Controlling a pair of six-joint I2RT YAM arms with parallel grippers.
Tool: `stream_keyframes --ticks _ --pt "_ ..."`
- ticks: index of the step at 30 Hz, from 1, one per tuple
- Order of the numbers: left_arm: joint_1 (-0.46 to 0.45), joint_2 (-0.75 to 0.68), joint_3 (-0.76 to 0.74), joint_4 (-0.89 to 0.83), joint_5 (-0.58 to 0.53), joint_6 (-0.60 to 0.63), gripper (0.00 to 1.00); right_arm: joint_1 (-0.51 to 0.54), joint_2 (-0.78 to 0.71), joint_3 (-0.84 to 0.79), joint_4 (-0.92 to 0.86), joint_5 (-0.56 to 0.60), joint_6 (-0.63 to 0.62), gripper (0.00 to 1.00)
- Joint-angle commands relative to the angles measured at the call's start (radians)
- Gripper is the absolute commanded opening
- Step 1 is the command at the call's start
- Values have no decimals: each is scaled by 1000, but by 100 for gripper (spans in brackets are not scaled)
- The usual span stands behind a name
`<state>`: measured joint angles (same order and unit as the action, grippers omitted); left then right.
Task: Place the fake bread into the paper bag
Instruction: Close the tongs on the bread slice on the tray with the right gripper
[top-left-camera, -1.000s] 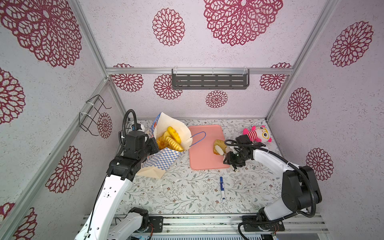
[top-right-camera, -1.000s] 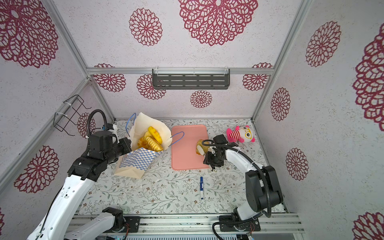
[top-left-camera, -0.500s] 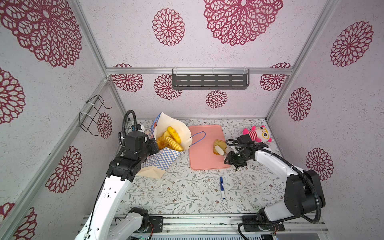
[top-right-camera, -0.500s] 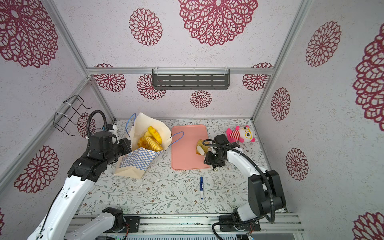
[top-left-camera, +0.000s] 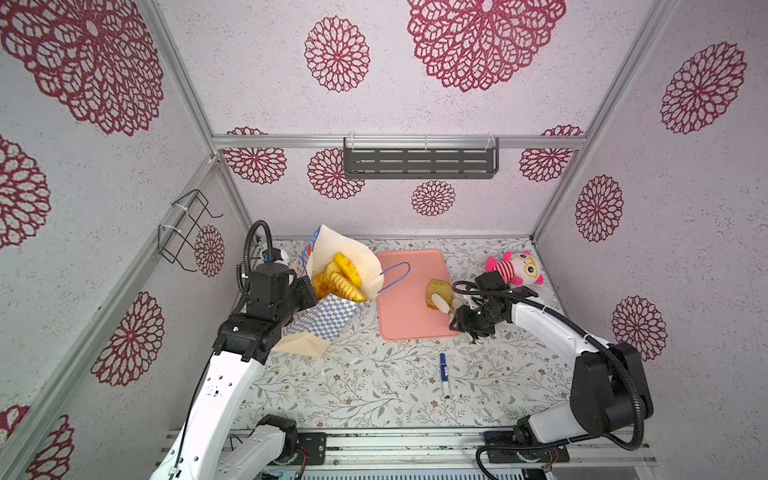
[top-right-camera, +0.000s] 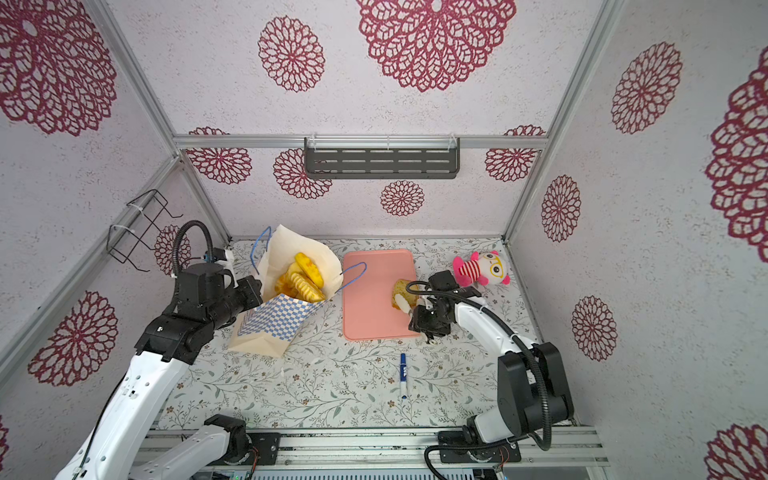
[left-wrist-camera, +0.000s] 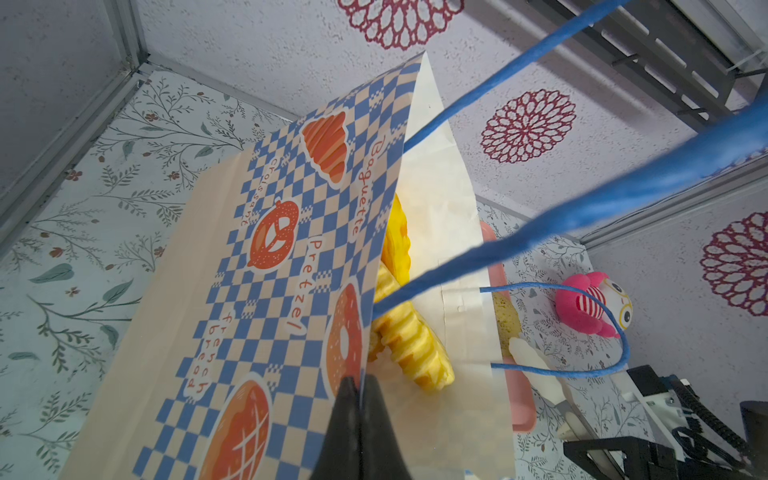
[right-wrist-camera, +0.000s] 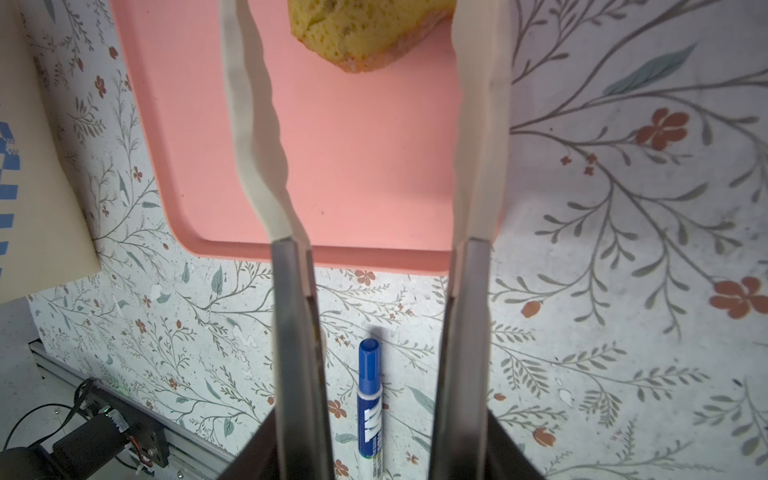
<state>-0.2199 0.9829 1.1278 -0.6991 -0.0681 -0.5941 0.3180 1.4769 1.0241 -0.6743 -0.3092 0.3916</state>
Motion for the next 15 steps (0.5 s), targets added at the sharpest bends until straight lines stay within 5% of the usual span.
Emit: stream_keyframes --ticks 1,15 --pt "13 -15 -20 3 -10 11 0 -6 -5 8 13 13 -19 52" --pt "17 -13 -20 0 -7 12 0 -11 75 47 38 15 -35 52"
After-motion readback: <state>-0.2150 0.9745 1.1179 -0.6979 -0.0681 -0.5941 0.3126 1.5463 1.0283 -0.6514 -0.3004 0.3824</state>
